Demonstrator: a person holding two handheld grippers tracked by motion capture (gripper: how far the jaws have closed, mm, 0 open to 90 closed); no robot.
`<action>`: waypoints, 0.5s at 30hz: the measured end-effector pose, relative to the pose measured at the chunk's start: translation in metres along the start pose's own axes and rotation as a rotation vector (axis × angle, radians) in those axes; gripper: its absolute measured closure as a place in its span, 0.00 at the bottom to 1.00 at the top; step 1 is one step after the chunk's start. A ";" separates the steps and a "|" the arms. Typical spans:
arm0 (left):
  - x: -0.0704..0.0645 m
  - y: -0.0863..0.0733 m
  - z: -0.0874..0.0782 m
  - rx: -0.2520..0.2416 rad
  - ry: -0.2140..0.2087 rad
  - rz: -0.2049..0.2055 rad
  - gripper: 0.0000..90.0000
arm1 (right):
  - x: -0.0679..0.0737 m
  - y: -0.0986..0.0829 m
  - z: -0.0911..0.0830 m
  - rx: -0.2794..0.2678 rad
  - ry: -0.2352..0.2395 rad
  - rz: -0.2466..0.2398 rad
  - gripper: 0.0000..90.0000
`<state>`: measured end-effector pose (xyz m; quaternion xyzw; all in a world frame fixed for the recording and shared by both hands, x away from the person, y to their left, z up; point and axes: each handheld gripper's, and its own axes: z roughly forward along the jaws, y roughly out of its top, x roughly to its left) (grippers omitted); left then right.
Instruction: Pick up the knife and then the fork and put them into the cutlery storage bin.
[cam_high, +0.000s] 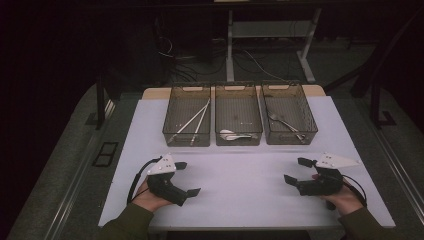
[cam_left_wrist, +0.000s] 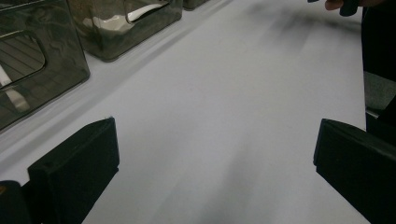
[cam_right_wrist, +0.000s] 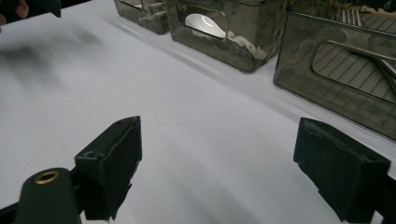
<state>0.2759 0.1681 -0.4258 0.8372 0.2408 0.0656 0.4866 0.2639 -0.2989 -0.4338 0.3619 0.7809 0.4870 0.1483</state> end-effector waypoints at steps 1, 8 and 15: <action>0.000 0.000 0.000 0.000 0.000 -0.001 0.00 | 0.000 -0.001 -0.001 -0.002 -0.004 0.002 0.16; 0.000 0.000 0.000 0.002 0.001 0.000 0.00 | 0.001 -0.006 -0.006 -0.008 -0.009 0.002 0.15; 0.000 0.000 0.000 0.006 0.001 0.001 0.00 | 0.002 -0.008 -0.010 -0.016 -0.017 0.000 0.15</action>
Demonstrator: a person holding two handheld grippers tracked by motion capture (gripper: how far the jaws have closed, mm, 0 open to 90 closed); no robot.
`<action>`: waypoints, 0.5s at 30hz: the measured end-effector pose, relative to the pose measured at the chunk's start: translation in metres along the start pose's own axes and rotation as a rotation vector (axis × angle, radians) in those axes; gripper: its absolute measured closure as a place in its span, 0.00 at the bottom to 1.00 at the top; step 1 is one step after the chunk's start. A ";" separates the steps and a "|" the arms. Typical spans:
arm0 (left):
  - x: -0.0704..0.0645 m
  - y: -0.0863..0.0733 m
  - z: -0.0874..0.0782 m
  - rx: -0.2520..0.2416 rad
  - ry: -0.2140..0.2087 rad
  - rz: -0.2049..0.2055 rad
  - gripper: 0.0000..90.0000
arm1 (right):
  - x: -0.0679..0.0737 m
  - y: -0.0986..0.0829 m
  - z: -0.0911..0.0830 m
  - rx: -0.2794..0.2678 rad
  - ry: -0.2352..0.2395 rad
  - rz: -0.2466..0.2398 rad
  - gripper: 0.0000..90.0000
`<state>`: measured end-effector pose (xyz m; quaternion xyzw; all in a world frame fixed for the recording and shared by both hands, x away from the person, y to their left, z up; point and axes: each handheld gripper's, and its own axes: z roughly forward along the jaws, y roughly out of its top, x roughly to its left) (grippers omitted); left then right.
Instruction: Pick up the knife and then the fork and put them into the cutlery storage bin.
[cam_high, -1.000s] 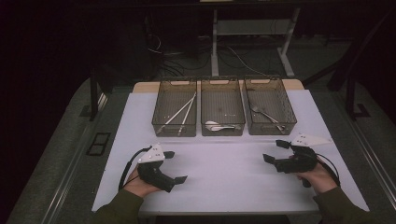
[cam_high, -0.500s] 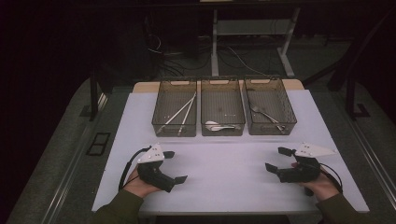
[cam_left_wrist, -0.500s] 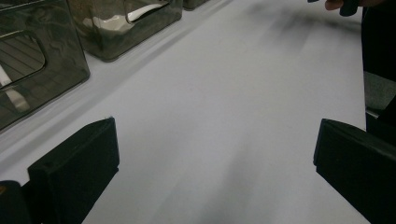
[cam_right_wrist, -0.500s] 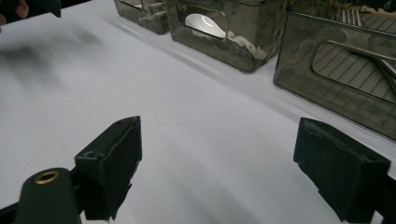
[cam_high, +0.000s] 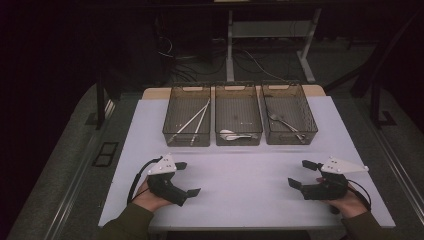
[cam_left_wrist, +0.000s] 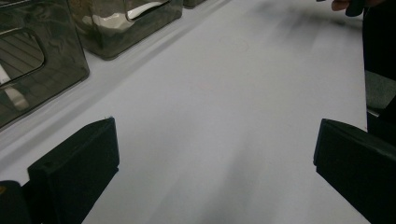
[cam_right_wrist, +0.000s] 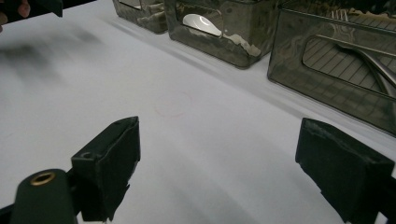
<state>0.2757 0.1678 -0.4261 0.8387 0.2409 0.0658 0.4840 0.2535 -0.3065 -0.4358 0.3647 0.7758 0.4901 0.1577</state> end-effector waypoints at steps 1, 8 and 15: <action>0.000 0.000 0.000 0.000 0.001 0.001 0.00 | 0.000 0.000 0.000 0.000 -0.001 0.001 0.15; 0.000 0.000 0.000 0.004 0.001 0.002 0.00 | 0.000 0.000 -0.001 -0.005 -0.001 0.000 0.15; 0.000 0.000 0.000 0.004 0.002 0.003 0.00 | 0.000 0.000 -0.001 -0.007 0.006 0.003 0.15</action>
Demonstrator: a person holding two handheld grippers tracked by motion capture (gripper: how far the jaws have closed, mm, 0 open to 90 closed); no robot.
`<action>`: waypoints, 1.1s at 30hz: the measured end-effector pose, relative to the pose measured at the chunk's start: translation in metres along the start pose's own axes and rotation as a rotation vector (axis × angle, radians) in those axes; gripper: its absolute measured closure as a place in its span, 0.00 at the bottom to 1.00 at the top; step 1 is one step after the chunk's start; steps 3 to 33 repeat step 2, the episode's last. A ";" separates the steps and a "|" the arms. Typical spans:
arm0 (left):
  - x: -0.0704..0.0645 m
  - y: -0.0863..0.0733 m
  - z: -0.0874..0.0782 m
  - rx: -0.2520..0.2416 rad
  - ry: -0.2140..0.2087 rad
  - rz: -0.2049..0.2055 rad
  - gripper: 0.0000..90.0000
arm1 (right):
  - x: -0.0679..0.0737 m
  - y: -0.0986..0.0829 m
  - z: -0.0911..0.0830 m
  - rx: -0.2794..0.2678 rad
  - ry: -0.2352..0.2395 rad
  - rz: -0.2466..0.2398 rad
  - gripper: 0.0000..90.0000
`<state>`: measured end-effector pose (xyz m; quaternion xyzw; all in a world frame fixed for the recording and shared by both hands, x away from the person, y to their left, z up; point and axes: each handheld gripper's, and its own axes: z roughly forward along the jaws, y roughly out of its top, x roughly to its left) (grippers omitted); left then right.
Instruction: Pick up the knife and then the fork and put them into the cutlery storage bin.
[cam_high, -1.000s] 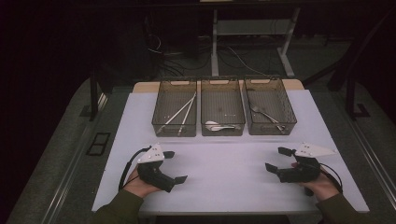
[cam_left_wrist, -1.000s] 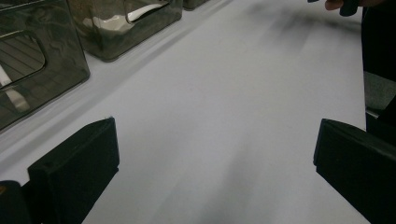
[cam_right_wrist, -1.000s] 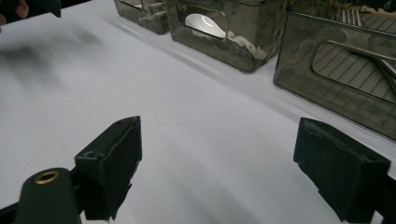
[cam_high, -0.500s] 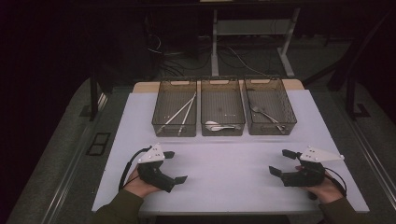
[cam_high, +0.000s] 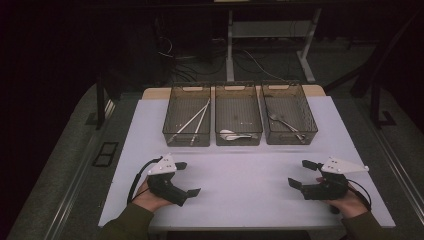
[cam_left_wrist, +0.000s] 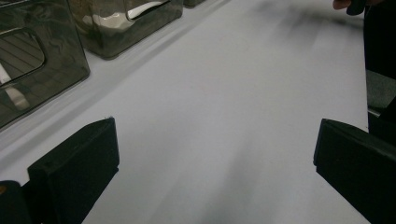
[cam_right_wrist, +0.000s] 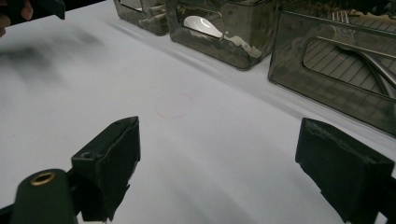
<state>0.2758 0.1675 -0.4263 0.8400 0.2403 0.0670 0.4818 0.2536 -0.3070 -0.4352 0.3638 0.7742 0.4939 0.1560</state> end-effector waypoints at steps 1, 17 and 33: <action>0.000 0.000 0.000 0.001 0.001 0.001 0.00 | 0.000 0.000 0.000 -0.002 0.000 0.002 0.15; 0.000 0.000 0.000 0.000 0.002 0.000 0.00 | 0.000 0.000 0.000 -0.003 0.001 0.002 0.15; 0.000 0.000 0.000 0.000 0.002 0.000 0.00 | 0.000 0.000 0.000 -0.003 0.001 0.002 0.15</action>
